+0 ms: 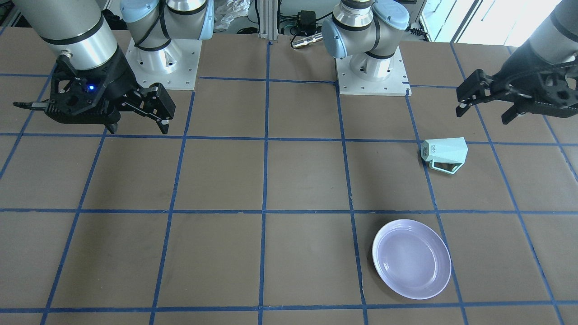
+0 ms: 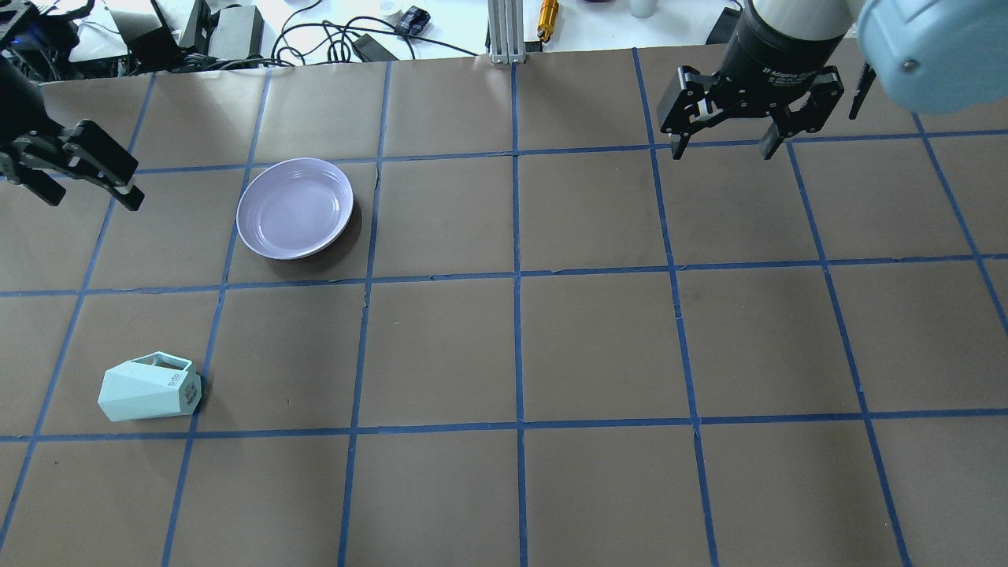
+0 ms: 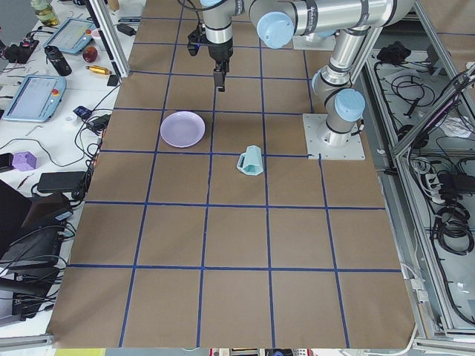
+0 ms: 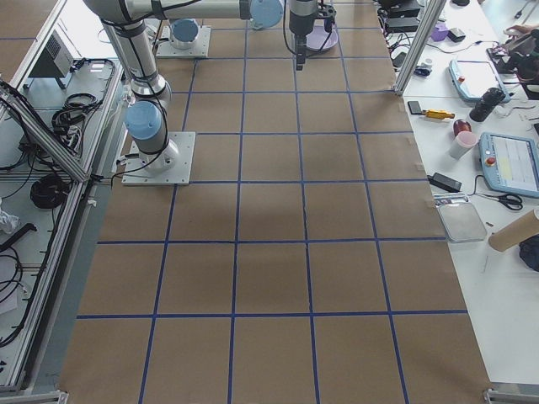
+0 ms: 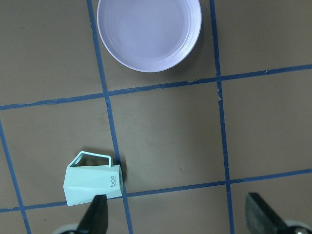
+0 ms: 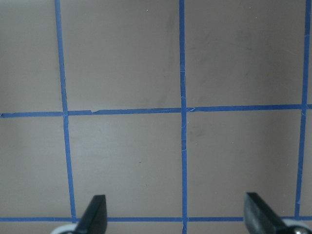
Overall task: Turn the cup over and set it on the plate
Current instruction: 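Lower the left gripper beside the mug and grasp its rim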
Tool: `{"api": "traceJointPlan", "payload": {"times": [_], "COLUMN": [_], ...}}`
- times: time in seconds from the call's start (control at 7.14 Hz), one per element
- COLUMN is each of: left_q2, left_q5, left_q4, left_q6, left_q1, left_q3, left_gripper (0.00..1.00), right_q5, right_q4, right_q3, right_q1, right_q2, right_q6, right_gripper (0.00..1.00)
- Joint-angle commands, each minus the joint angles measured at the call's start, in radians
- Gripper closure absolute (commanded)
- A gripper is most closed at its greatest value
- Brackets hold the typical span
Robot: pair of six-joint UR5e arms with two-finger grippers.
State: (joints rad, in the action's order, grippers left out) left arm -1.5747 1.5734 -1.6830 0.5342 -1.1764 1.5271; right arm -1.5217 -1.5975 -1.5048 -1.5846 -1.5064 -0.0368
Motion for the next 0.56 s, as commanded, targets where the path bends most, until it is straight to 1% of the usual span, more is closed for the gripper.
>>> {"api": "traceJointPlan", "payload": {"times": [0.0,0.14,0.28,0.42], "left_q2": [-0.036,-0.060,-0.083,-0.106], "left_q5": [0.002,-0.001,-0.013,-0.026], "left_q4": [-0.003,-0.001,-0.003,-0.001], "left_q6": [0.151,0.214,0.224,0.275], "left_q1": [0.113,0.163,0.220,0.263], "left_q3": [0.007,0.019,0.031,0.038], "left_gripper": [0.00,0.00,0.00,0.00], "right_q5": [0.000,0.000,0.000,0.000], "right_q4": [0.001,0.001,0.001,0.001], "right_q3": [0.000,0.000,0.000,0.000], "right_q1": [0.000,0.000,0.000,0.000], "right_q2": [0.000,0.000,0.000,0.000], "right_q6": [0.000,0.000,0.000,0.000], "right_gripper": [0.00,0.00,0.00,0.00]}}
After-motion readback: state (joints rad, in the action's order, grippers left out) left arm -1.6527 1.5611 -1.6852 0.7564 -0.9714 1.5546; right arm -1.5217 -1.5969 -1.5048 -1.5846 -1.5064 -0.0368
